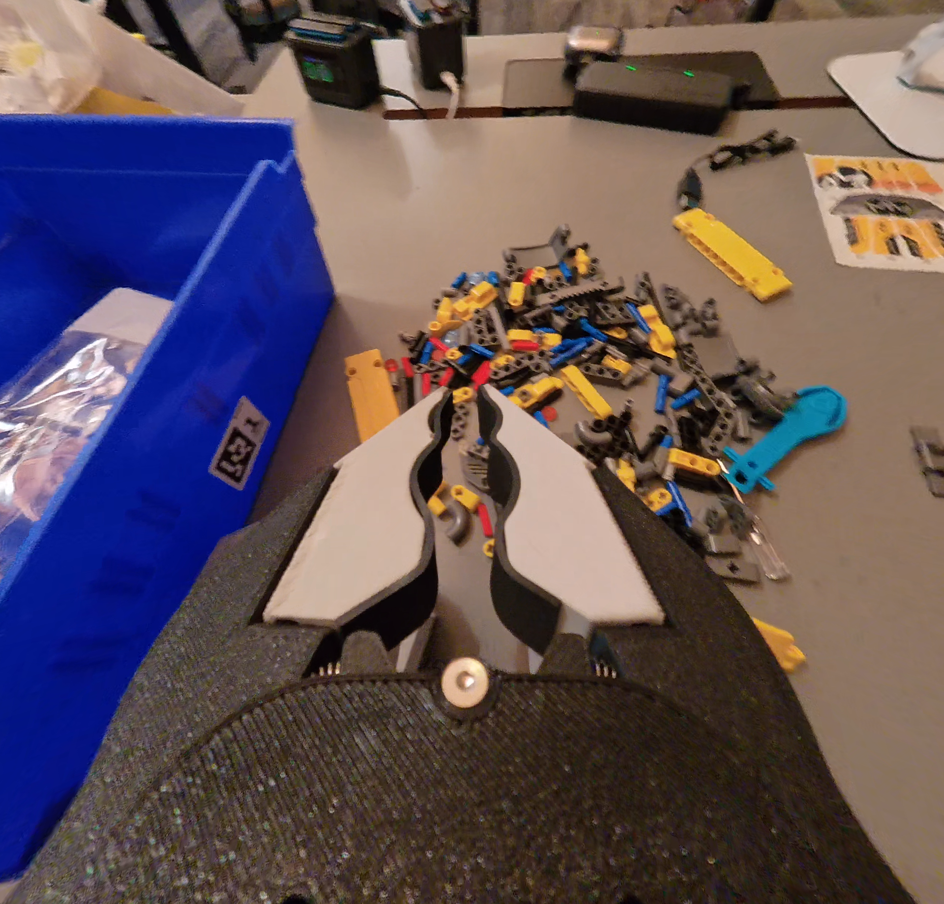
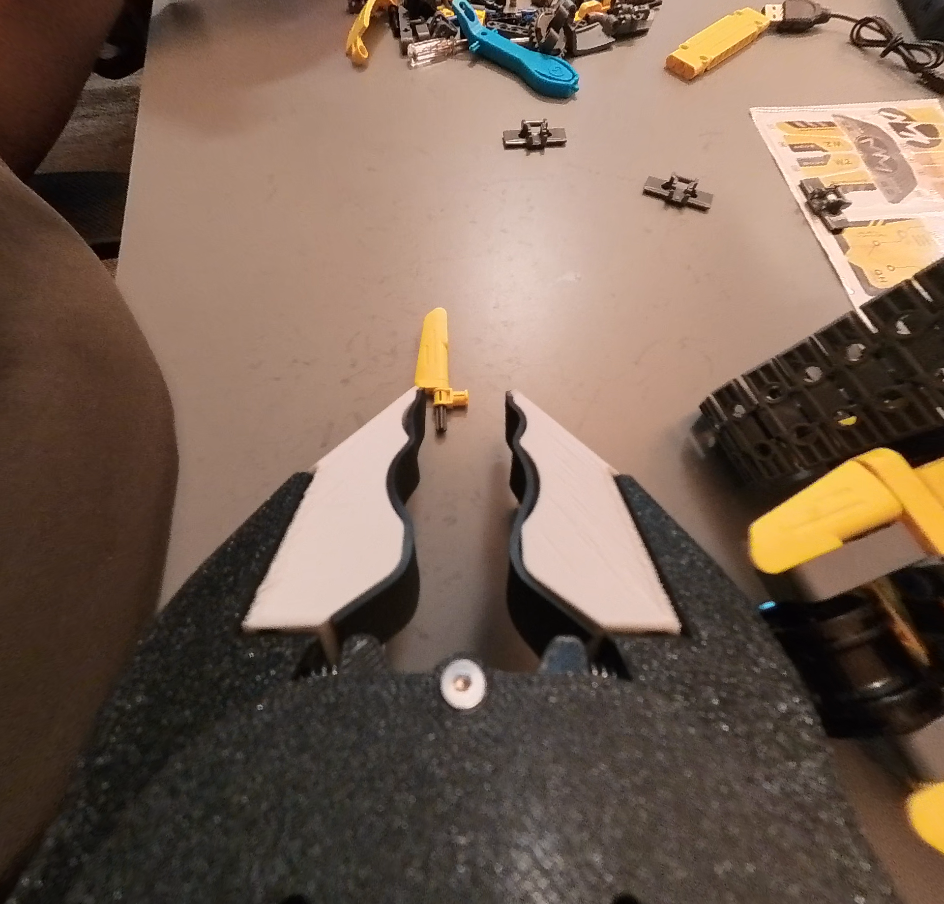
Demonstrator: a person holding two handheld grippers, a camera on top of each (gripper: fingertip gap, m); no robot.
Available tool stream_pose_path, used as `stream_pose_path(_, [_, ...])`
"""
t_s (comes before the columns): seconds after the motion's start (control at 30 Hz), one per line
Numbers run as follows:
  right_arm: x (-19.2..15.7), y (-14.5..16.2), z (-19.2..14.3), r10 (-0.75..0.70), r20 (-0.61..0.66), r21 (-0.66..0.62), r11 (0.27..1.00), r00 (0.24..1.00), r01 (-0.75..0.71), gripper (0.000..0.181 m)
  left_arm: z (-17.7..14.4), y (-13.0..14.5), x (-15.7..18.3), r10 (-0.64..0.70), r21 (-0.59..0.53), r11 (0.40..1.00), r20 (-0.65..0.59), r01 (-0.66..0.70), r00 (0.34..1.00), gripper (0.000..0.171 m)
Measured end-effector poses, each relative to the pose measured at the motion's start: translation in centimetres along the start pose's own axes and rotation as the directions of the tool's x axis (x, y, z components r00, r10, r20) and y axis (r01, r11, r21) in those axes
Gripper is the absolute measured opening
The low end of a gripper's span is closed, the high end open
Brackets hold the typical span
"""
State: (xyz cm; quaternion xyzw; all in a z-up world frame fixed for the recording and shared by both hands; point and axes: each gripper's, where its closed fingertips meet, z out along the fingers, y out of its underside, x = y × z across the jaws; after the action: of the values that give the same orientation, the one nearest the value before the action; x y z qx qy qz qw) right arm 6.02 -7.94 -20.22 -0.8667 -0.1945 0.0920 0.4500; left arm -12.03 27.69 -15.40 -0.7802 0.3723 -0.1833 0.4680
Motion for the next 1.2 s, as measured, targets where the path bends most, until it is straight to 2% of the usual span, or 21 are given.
stream_pose_path(0.2, [0.0,0.1,0.0,-0.009,-0.008,-0.003,1.000,1.000,0.009,0.031,0.4,1.3,1.9,0.069,-0.104,0.992,-0.057,-0.074,0.996,0.004])
stream_pose_path(0.37, [0.0,0.1,0.0,-0.015,-0.010,-0.003,1.000,1.000,0.015,0.031,0.8,4.7,4.2,0.072,-0.299,0.945,-0.193,-0.128,0.979,0.000])
stream_pose_path(0.47, [-0.1,0.1,0.0,-0.023,-0.012,-0.006,1.000,1.000,0.023,0.031,1.2,6.3,4.4,0.081,-0.369,0.916,-0.207,-0.155,0.975,0.006])
stream_pose_path(0.93, [0.0,0.2,0.0,-0.031,-0.023,-0.013,0.999,0.999,0.031,0.031,1.8,6.1,4.2,0.017,-0.345,0.934,-0.212,-0.091,0.977,0.014])
stream_pose_path(1.2, [0.0,0.2,0.0,-0.032,-0.024,-0.012,0.999,0.999,0.032,0.031,2.0,6.0,3.6,0.065,-0.339,0.933,-0.165,-0.118,0.984,0.018])
